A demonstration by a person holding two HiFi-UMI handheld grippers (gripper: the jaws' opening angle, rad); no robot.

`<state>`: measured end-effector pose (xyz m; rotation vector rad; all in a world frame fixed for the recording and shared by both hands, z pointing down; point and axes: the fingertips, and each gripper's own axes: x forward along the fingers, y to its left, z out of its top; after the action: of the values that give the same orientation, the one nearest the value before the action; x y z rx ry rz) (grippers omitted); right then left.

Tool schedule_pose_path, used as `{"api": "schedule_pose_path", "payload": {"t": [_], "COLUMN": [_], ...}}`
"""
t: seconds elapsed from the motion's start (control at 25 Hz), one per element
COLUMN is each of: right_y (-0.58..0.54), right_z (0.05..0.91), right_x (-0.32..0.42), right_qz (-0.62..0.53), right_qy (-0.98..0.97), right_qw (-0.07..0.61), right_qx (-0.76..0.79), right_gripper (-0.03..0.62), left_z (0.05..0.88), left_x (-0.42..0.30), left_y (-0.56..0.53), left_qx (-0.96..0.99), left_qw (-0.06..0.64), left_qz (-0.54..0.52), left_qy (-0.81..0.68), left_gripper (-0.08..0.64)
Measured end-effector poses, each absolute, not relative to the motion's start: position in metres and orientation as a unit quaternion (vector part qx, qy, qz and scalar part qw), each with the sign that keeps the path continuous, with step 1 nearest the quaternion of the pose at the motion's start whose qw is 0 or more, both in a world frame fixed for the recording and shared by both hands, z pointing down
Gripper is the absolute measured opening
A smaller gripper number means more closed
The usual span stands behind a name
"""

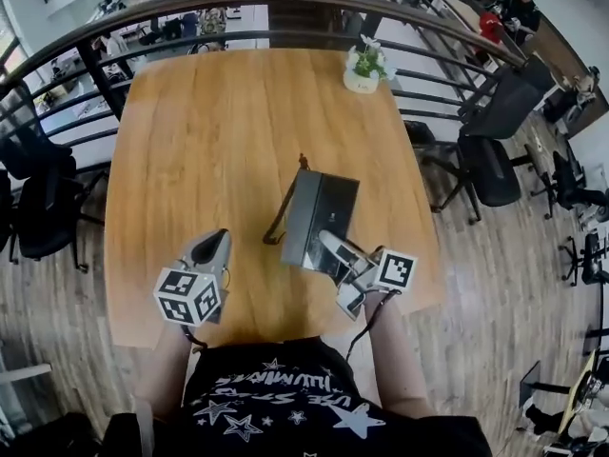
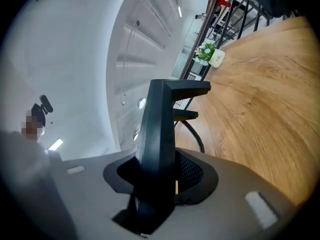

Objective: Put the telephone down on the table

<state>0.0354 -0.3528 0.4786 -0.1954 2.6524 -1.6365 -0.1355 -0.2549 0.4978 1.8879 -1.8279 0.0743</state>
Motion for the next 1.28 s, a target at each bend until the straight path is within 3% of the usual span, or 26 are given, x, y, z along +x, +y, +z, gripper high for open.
{"api": "schedule_pose_path", "payload": {"t": [1.28], "right_y": [-0.475], "right_z": [0.525], "right_x": [0.027], "right_qz": [-0.54], "right_qy": [0.836], "right_qw": [-0.075], "right_qx": [0.071], "right_gripper": [0.161], "left_z": [0.502], "left_x": [-0.094], "left_y": [-0.344], "left_qx": [0.601], "left_qw": [0.256], "left_qz": [0.037], "left_qy": [-0.757], "left_gripper": [0.002]}}
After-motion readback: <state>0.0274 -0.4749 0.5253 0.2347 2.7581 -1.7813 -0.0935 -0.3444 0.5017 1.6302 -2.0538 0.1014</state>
